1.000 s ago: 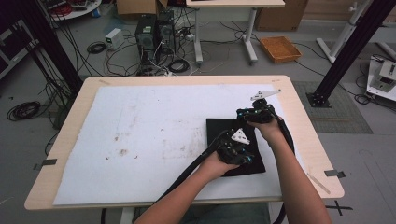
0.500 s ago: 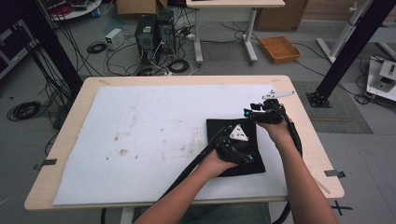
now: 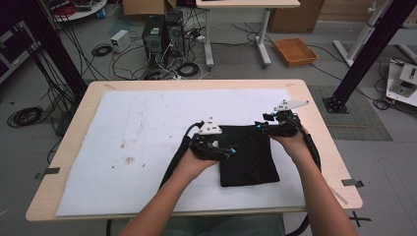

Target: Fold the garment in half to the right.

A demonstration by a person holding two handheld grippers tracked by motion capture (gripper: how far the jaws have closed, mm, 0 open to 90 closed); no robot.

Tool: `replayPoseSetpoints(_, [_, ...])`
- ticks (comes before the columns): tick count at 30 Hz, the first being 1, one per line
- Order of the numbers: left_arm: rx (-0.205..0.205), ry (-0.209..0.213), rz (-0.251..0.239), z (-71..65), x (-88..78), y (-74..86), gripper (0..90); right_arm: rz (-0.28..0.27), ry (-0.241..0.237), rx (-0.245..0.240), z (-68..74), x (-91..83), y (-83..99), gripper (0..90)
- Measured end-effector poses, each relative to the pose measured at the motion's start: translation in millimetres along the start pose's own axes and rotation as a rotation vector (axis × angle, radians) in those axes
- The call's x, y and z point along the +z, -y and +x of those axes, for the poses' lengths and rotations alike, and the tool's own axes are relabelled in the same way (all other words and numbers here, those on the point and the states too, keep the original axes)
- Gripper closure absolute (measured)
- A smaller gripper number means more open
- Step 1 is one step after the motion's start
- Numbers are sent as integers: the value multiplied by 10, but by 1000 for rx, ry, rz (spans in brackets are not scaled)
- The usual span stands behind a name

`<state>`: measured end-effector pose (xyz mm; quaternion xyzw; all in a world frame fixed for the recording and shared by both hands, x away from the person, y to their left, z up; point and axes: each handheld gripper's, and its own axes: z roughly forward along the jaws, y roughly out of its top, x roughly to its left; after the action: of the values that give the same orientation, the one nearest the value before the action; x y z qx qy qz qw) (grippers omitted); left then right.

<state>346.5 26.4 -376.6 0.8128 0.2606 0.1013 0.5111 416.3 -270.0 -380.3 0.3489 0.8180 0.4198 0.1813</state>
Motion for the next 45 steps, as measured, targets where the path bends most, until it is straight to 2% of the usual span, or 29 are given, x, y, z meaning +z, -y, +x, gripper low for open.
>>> replayPoseSetpoints(1, [-5,-11,-2,30,-54,23,420,6,1,-9,16,-4,8,482])
replayPoseSetpoints(2, [-2,-47,4,82,-164,82,416,9,-12,-17,51,-13,31,482])
replayPoseSetpoints(4, [-9,-69,12,135,-273,164,410,13,-13,-26,85,-28,62,481])
replayPoseSetpoints(7, [-24,-90,27,207,-433,318,409,22,-47,-34,171,-46,167,481])
replayPoseSetpoints(8, [-24,-90,27,207,-433,318,409,22,-47,-34,171,-46,167,481])
replayPoseSetpoints(9, [-31,-95,34,230,-482,372,409,31,-59,-38,205,-35,211,481])
replayPoseSetpoints(10, [-52,-106,38,272,-572,479,404,65,-73,-55,257,3,302,482])
replayPoseSetpoints(12, [-74,-111,35,301,-659,577,400,93,-69,-75,284,41,392,483])
replayPoseSetpoints(14, [-94,-116,25,322,-734,665,400,119,-62,-74,287,60,481,484])
replayPoseSetpoints(16, [-110,-121,20,337,-784,725,400,132,-49,-85,274,38,556,490])
replayPoseSetpoints(18, [-109,-118,25,341,-802,743,400,129,-47,-80,262,12,587,490])
replayPoseSetpoints(19, [-103,-119,29,338,-826,773,400,119,-47,-70,229,-58,632,491])
replayPoseSetpoints(22, [-106,-115,32,342,-835,798,400,118,-30,-88,202,-128,667,493])
replayPoseSetpoints(23, [-111,-117,34,360,-838,811,400,128,-10,-82,161,-176,696,494])
replayPoseSetpoints(25, [-122,-121,26,375,-841,812,400,121,-6,-63,125,-196,713,496])
replayPoseSetpoints(30, [-117,-134,28,391,-852,814,400,88,6,-47,101,-196,641,476])
replayPoseSetpoints(32, [-106,-161,42,410,-855,827,400,53,20,-35,91,-155,519,451])
replayPoseSetpoints(35, [-103,-180,46,438,-864,837,389,46,34,-33,69,-63,371,446])
replayPoseSetpoints(36, [-103,-180,46,438,-864,837,389,46,34,-33,69,-63,371,446])
replayPoseSetpoints(37, [-102,-191,43,452,-882,845,388,46,34,-13,29,6,276,444])
replayPoseSetpoints(41, [-99,-218,45,507,-956,878,376,37,38,22,-98,90,117,444])
replayPoseSetpoints(44, [-122,-244,45,571,-1024,916,364,49,67,38,-205,126,64,461])
replayPoseSetpoints(45, [-132,-250,42,591,-1048,927,357,51,64,47,-245,143,71,487])
